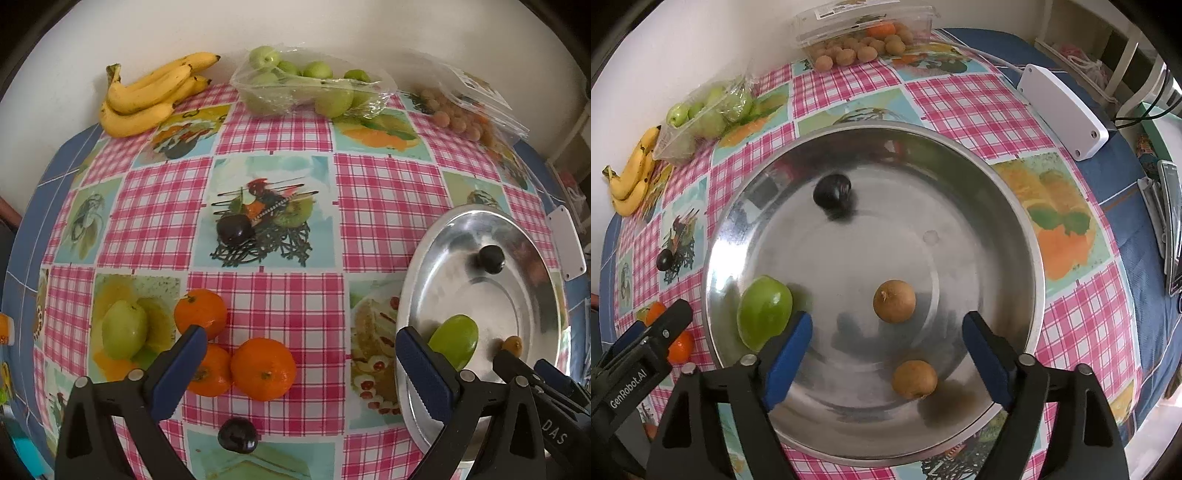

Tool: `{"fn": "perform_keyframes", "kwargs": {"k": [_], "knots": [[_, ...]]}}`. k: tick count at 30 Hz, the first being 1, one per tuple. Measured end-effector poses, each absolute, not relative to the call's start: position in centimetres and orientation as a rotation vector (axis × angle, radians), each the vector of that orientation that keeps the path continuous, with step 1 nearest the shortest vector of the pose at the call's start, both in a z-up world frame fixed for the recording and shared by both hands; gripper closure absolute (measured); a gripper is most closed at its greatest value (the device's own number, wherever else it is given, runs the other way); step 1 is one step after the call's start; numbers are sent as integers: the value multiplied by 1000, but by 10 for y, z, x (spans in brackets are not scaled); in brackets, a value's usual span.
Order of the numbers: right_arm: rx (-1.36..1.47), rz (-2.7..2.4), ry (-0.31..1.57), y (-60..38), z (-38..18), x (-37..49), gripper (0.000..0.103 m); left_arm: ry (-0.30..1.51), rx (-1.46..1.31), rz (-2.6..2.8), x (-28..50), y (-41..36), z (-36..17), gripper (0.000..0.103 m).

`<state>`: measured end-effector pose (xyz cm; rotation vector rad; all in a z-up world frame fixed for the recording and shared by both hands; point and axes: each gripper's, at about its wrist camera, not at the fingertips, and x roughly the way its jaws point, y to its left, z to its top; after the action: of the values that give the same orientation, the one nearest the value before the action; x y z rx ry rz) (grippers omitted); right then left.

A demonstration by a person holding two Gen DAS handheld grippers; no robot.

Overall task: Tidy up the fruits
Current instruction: 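Carry kiwi and plum into the steel bowl and open both grippers, then withdraw both tools from the bowl toward the fruit on the tablecloth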

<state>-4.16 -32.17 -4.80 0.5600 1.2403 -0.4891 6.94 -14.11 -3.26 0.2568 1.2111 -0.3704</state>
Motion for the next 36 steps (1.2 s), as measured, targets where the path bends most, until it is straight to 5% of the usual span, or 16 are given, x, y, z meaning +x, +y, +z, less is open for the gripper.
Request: {"fn": "perform_keyframes", "kwargs": {"k": [3,6,36], "knots": [[556,-485,1235,-321,-48,-42,15,1222,256,-373,70,-139,-34,0],[542,-481,1230,-321,-47,-42,0,1227,255,-370,70,-138,-34,0],[486,-425,1237,-282,-28,-37,0,1220,154,-288,91,-66,-4,0]]}}
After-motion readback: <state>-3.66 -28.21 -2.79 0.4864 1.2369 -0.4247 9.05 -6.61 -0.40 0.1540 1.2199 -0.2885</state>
